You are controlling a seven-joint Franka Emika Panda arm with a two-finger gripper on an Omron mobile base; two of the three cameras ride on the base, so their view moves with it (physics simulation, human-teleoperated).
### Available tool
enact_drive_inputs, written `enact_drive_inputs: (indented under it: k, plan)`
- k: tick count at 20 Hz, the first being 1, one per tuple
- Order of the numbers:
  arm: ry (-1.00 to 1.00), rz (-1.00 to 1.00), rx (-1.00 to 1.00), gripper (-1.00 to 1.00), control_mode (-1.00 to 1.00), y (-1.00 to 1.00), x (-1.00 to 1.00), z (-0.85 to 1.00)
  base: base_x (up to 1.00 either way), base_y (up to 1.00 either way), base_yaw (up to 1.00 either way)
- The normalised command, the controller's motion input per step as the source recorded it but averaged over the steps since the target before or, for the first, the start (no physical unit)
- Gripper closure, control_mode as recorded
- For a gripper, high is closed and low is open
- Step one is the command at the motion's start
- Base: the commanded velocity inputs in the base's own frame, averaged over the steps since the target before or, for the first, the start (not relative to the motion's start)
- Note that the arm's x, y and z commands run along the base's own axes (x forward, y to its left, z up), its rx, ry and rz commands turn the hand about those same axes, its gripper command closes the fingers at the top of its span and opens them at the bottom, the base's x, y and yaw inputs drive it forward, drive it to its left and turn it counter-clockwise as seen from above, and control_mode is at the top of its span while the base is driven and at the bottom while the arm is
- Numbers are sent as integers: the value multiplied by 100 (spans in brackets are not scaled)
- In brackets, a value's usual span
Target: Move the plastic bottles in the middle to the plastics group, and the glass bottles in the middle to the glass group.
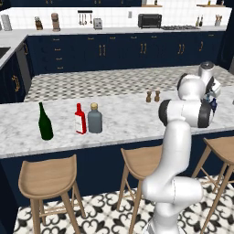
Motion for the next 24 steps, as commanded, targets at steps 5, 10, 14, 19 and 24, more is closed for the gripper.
enact_drive_inputs:
  k: [5,10,14,19,24]
  plan:
    - [-6,-1,0,100,-100,-8,0,-36,0,0,0]
    - [-6,0,0,100,-100,1,8,-45,0,0,0]
    - [-7,0,0,100,-100,1,3,-44,0,0,0]
    - [-3,0,0,100,-100,0,0,-42,0,0,0]
    - [0,0,-3,100,-100,0,0,-3,0,0,0]
